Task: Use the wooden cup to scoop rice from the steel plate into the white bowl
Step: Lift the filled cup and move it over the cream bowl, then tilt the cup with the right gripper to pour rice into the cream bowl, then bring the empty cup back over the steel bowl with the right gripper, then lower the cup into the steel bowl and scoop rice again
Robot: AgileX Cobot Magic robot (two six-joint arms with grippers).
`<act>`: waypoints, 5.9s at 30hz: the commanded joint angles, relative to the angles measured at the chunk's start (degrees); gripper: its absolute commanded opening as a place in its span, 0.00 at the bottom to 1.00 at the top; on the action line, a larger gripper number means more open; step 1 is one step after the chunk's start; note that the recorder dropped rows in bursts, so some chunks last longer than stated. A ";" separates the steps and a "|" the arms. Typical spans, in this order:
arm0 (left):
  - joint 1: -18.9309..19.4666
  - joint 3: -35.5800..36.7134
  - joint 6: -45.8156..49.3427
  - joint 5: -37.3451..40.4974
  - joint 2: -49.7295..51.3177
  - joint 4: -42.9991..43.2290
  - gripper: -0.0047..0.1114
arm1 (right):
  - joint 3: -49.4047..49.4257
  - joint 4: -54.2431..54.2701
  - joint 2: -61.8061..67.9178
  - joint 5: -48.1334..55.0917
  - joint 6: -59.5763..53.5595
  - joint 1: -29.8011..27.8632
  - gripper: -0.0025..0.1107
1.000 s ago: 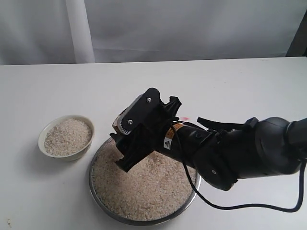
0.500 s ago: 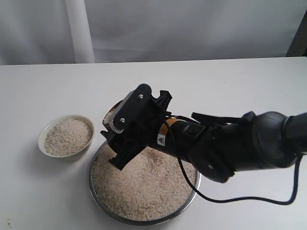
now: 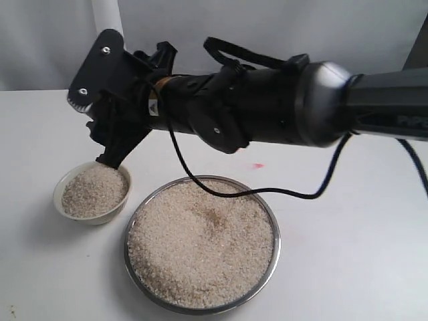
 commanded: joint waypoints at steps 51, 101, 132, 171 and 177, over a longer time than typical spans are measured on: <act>-0.37 -0.20 -0.10 -0.34 0.02 -0.33 0.04 | -13.83 -20.28 15.05 9.39 -40.89 3.86 0.02; -0.37 -0.20 -0.10 -0.34 0.02 -0.33 0.04 | -13.83 -26.93 15.05 0.53 -59.17 2.77 0.02; -0.37 -0.20 -0.10 -0.34 0.02 -0.33 0.04 | -13.83 -24.68 0.31 33.27 -18.87 2.77 0.02; -0.37 -0.20 -0.10 -0.34 0.02 -0.33 0.04 | 12.52 -35.30 4.11 39.53 -24.03 3.66 0.02; -0.37 -0.20 -0.10 -0.34 0.02 -0.33 0.04 | 12.52 -33.10 4.27 38.23 -25.02 5.65 0.02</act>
